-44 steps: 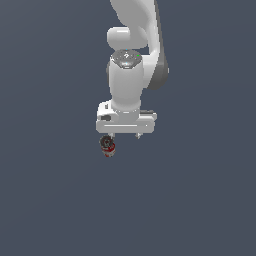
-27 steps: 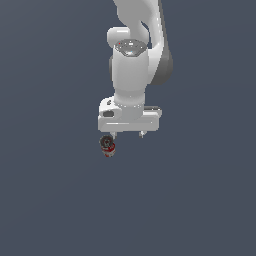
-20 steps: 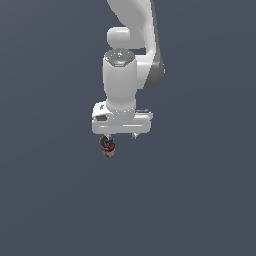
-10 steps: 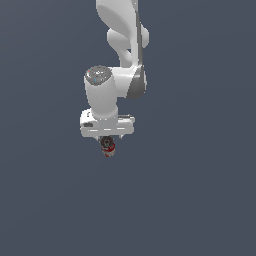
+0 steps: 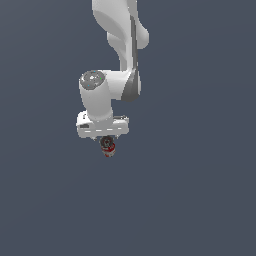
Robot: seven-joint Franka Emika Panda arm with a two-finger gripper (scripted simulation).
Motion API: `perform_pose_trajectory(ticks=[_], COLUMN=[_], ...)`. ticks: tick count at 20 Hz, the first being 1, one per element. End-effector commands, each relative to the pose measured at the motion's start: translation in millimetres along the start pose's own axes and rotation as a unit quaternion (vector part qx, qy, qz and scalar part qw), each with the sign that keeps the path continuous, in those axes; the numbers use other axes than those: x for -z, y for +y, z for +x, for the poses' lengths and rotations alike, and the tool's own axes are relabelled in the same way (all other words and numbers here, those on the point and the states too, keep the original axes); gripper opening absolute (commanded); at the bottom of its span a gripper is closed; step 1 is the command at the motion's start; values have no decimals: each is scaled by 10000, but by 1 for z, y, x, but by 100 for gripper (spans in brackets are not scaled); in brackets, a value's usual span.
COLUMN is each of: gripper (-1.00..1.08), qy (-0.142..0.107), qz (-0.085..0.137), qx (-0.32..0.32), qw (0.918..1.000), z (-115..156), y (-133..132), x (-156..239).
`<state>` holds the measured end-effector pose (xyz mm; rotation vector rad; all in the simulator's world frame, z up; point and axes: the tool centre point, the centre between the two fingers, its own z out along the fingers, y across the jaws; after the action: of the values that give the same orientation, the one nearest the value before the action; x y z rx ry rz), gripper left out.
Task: Pick up the object and move it to a goal position.
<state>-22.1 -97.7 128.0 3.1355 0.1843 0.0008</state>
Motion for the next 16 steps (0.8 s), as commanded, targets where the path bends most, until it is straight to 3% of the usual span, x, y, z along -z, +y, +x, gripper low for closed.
perform_pose_trajectory(ticks=[1, 16], gripper=[100, 100], qy=[1, -2], qz=[0, 3], qx=[4, 16], qw=[10000, 10000], z=[0, -1], y=[0, 0], x=[-1, -51])
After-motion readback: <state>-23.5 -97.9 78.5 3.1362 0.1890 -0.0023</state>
